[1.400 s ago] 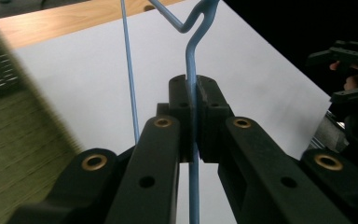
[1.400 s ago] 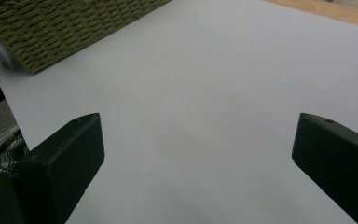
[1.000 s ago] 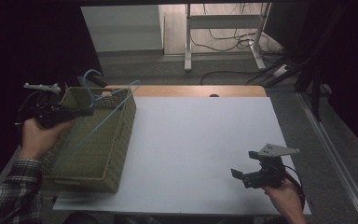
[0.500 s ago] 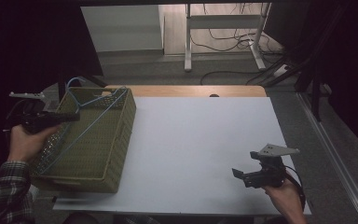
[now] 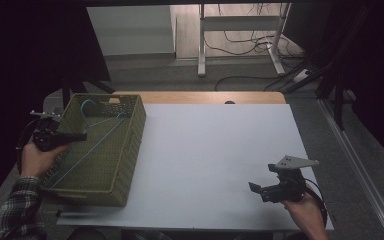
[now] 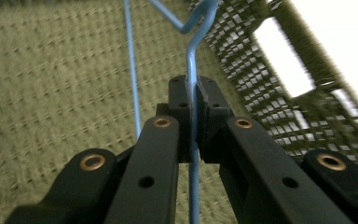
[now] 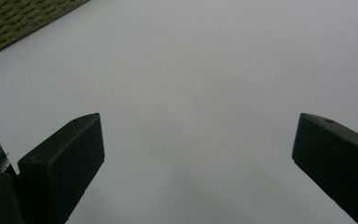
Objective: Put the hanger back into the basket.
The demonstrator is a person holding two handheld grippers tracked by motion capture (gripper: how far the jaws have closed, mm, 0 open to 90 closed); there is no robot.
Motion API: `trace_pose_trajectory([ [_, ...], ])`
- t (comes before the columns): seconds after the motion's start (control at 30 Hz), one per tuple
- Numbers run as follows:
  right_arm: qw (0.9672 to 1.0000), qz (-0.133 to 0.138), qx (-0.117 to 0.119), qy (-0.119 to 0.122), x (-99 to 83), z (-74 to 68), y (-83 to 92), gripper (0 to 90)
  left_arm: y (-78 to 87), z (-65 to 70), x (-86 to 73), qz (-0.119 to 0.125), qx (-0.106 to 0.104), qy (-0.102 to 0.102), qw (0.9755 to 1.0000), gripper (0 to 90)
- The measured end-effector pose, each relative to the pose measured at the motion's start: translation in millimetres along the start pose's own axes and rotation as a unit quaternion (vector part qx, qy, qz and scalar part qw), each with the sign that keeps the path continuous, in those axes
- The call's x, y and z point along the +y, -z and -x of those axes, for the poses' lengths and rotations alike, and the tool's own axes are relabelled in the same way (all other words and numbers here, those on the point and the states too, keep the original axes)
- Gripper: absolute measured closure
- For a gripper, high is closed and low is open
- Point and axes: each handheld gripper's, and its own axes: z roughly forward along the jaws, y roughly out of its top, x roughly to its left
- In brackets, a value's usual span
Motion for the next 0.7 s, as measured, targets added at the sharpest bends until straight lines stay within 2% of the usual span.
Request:
trace_pose_trajectory([
  [0.07, 1.0, -0.004, -0.001, 0.001, -0.6, 0.0, -0.6, 1.7, -2.1, -2.6, -1.5, -0.011, 0.023, 0.007, 0.9996, 86.0],
  [0.1, 1.0, -0.003, -0.001, 0.0, -1.0, 0.0, -1.1, 1.7, -1.6, -3.4, -2.3, -0.015, 0.046, 0.011, 0.9988, 85.7],
  [0.13, 1.0, -0.004, 0.0, 0.001, -1.3, 0.1, -1.5, 1.7, -0.3, -3.2, -2.8, -0.016, 0.077, 0.014, 0.9968, 84.2],
  [0.2, 1.0, -0.004, -0.001, 0.003, -1.5, 0.2, -1.6, 1.7, 4.8, -1.5, -3.7, -0.008, 0.11, 0.018, 0.9938, 65.4],
  [0.27, 1.0, -0.003, -0.001, 0.001, -1.3, 0.1, -0.9, 1.6, 10.7, 4.7, -4.4, 0.004, 0.131, 0.009, 0.9914, 47.4],
  [0.4, 1.0, 0.004, -0.004, -0.002, -0.5, 0.1, 2.3, 1.5, 18.6, 24.9, -7.1, 0.037, 0.101, -0.025, 0.9939, 31.7],
  [0.47, 1.0, 0.007, -0.005, -0.003, -0.7, 0.0, 4.2, 1.2, 20.2, 38.6, -8.9, 0.051, 0.085, -0.042, 0.9941, 26.2],
  [0.5, 1.0, 0.007, -0.006, -0.004, -1.1, -0.1, 5.2, 0.7, 20.6, 46.1, -10.0, 0.056, 0.077, -0.053, 0.9941, 24.1],
  [0.57, 0.9999, 0.005, -0.009, -0.005, -2.1, 0.0, 7.1, 0.2, 21.0, 63.6, -13.8, 0.072, 0.069, -0.072, 0.9924, 19.6],
  [0.7, 0.9999, 0.006, -0.013, -0.006, -4.8, 0.0, 10.6, 0.0, 17.3, 96.6, -22.3, 0.08, 0.036, -0.102, 0.9909, 16.5],
])
